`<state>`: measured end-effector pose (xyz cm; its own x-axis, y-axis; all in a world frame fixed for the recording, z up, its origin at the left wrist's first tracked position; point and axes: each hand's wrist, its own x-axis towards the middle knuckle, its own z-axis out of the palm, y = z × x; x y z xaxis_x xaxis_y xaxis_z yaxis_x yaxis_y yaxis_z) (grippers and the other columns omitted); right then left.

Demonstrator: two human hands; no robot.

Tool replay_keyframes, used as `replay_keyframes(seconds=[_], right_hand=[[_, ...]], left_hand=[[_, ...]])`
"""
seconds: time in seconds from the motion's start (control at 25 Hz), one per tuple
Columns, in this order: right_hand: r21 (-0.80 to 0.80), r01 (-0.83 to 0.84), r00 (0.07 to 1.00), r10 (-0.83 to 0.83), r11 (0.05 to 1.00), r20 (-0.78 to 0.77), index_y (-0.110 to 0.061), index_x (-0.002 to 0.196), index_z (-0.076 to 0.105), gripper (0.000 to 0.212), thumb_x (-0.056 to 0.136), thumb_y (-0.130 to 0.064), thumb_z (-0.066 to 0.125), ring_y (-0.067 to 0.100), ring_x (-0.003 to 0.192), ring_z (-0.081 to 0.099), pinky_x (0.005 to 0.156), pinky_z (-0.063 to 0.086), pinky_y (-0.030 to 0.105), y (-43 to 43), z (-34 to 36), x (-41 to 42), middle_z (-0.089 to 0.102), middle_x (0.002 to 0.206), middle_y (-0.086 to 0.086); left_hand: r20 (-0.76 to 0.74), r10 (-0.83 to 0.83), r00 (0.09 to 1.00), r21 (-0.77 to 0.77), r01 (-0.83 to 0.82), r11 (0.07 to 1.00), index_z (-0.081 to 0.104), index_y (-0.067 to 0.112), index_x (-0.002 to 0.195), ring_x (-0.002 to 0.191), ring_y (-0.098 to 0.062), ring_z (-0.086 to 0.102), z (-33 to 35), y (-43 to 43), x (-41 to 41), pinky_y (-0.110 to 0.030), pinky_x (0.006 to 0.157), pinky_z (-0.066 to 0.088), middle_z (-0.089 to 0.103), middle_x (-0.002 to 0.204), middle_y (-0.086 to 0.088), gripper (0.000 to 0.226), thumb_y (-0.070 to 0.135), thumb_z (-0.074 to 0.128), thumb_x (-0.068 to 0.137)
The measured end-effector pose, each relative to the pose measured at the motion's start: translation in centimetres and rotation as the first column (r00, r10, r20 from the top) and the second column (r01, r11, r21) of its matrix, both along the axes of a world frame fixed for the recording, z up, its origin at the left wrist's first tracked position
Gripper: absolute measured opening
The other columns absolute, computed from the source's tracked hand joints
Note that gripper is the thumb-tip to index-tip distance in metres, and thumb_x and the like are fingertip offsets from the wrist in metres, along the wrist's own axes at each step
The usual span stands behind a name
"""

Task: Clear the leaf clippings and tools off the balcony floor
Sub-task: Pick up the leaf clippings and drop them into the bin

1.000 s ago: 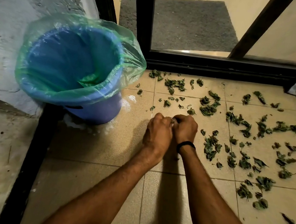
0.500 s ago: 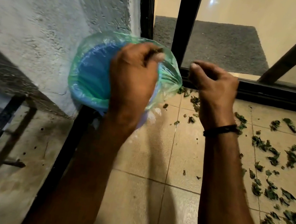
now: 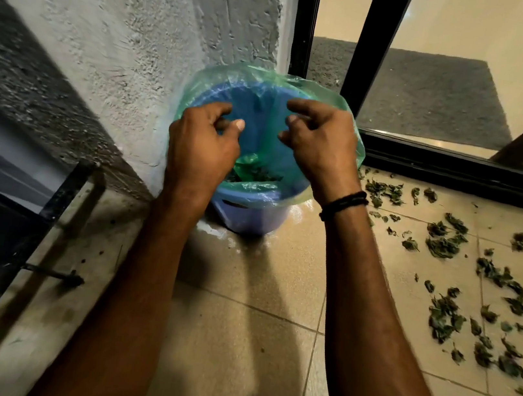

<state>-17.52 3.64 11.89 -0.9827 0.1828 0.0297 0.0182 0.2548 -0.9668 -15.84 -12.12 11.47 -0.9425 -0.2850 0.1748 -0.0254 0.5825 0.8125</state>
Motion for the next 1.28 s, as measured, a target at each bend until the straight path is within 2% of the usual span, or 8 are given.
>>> replay_keyframes(seconds=[0.2,0.36,0.52,0.68,0.8,0.88,1.12,1.28], right_hand=[[-0.328,0.146,0.980,-0.181,0.933,-0.077,-0.001,0.102,0.071,0.014,0.091,-0.003,0.061,0.020,0.079,0.072,0.079,0.061,0.038,3.9,1.9,3.6,0.073,0.087,0.013],[-0.374,0.290,0.950,-0.313,0.881,0.001,-0.003,0.098,0.070,0.010,0.090,-0.005,0.064,0.024,0.078,0.070,0.075,0.059,0.033,8.7,-0.2,7.3,0.071,0.089,0.016],[-0.158,0.428,0.902,-0.412,0.890,0.126,-0.009,0.096,0.073,0.009,0.087,-0.012,0.070,0.017,0.072,0.070,0.074,0.060,0.038,12.4,-7.0,11.7,0.072,0.081,0.006],[0.129,0.530,0.768,-0.539,0.838,0.346,-0.020,0.094,0.075,0.010,0.084,-0.017,0.073,0.014,0.074,0.071,0.078,0.060,0.042,14.9,-14.6,17.3,0.074,0.080,-0.001],[0.343,0.495,0.660,-0.603,0.798,0.449,-0.017,0.105,0.075,0.020,0.086,-0.022,0.072,0.014,0.094,0.069,0.094,0.048,0.021,15.4,-17.6,20.9,0.075,0.101,0.001],[0.406,0.471,0.634,-0.621,0.783,0.461,-0.015,0.109,0.074,0.023,0.088,-0.023,0.070,0.016,0.104,0.066,0.088,0.037,0.013,15.1,-18.6,22.2,0.074,0.108,0.002],[0.499,0.349,0.725,-0.566,0.793,0.392,-0.015,0.100,0.077,0.020,0.083,-0.024,0.074,0.021,0.096,0.067,0.084,0.048,0.024,15.0,-20.4,22.1,0.074,0.100,0.006],[0.519,0.385,0.725,-0.598,0.763,0.341,-0.017,0.100,0.075,0.014,0.089,-0.023,0.068,0.020,0.094,0.060,0.076,0.033,0.015,14.5,-21.4,22.3,0.065,0.100,0.006]], left_hand=[[-0.265,-0.051,0.963,0.151,0.094,0.984,0.075,0.017,0.102,0.068,-0.008,0.071,1.3,5.0,2.4,-0.039,0.070,0.060,0.074,0.081,0.006,0.023,0.034,0.065,0.090],[-0.376,-0.090,0.922,0.161,0.161,0.974,0.073,0.016,0.094,0.067,-0.011,0.068,0.4,10.5,5.9,-0.037,0.066,0.057,0.071,0.078,0.006,0.017,0.031,0.064,0.094],[-0.158,-0.361,0.919,0.097,0.379,0.920,0.072,0.016,0.099,0.077,-0.011,0.066,-4.6,14.4,9.3,-0.034,0.073,0.056,0.073,0.089,0.004,0.015,0.028,0.063,0.095],[0.141,-0.522,0.841,-0.007,0.528,0.849,0.072,0.018,0.106,0.086,-0.017,0.068,-11.5,15.9,10.8,-0.033,0.079,0.055,0.074,0.096,0.001,0.018,0.025,0.065,0.091],[0.350,-0.555,0.755,-0.091,0.617,0.782,0.071,0.017,0.113,0.095,-0.022,0.067,-15.9,16.7,12.1,-0.029,0.084,0.050,0.072,0.103,-0.004,0.024,0.017,0.068,0.089],[0.448,-0.557,0.699,-0.112,0.662,0.741,0.070,0.016,0.119,0.102,-0.024,0.065,-18.2,17.2,13.3,-0.030,0.088,0.049,0.069,0.110,-0.010,0.031,0.014,0.069,0.089],[0.400,-0.587,0.704,-0.127,0.677,0.725,0.069,0.013,0.123,0.098,-0.020,0.059,-21.2,18.0,15.4,-0.027,0.081,0.048,0.060,0.106,-0.006,0.037,0.013,0.074,0.087],[0.265,-0.623,0.737,-0.227,0.675,0.702,0.076,0.008,0.103,0.084,-0.024,0.059,-21.9,18.2,15.5,-0.028,0.069,0.044,0.061,0.087,-0.005,0.019,0.008,0.076,0.084]])
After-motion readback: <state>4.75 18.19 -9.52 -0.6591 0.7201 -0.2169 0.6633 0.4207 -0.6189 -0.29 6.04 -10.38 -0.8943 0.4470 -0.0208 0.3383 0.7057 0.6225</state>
